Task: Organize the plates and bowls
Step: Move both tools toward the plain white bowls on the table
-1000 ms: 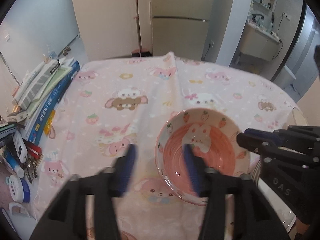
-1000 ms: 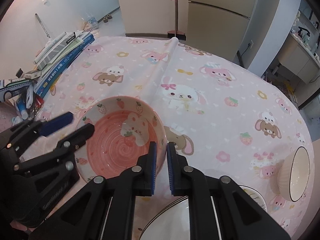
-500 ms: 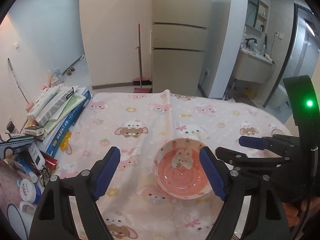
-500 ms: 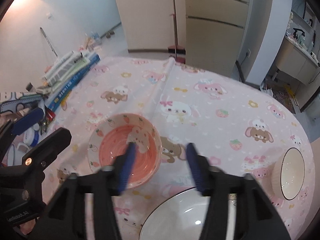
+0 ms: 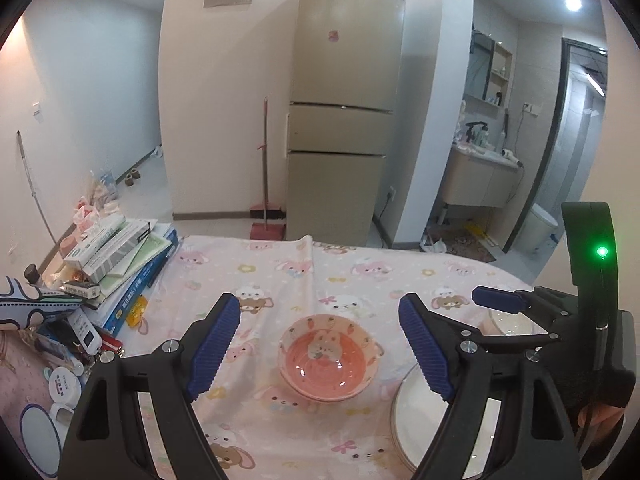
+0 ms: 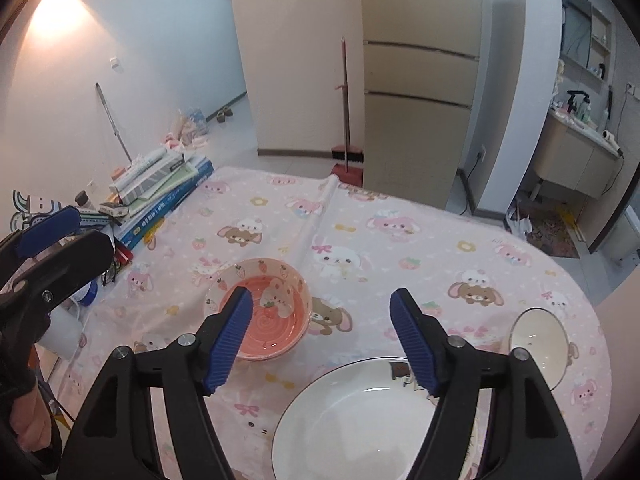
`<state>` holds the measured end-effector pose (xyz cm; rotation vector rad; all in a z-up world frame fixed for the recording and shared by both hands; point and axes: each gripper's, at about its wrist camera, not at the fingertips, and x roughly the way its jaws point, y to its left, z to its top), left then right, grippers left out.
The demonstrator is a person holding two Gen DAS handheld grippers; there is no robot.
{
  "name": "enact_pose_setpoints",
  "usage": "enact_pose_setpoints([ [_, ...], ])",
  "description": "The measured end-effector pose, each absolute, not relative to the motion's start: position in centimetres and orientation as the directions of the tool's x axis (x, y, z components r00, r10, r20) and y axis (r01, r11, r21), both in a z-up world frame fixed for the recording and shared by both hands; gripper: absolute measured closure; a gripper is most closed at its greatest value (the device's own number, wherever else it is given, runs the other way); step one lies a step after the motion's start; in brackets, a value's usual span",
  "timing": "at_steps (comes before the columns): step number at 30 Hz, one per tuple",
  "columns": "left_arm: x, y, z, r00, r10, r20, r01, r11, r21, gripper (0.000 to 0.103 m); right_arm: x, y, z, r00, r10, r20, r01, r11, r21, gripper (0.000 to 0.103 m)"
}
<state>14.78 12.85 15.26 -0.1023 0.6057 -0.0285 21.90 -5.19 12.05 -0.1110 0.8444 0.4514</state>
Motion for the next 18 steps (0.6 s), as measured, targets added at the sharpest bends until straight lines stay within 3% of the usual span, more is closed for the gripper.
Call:
enact_pose_setpoints([
  [4,13.7,11.5,16.7,0.847,-0.061,-0.529,0.015,0.996,-0.091,0.019,21.0,-7.2,13.6,0.616,0.345,-0.708,-0.408,0.909,0.088,0.028],
  [15,13.5,6.5,17.7,0.872,-0.106,-0.478,0.083,0.994,-0.069,0.017,21.1,-14.1,15.4,0.721,0.254,-0.644,-0.264,0.961,0.083,0.009],
  [18,13.8,5.4,18.0,0.879,-0.129,-0.46,0.1,0.991,-0.086,0.017,21.3,-16.0,15.4,0.743,0.208,-0.637,-0.205,0.976,0.079,0.009],
])
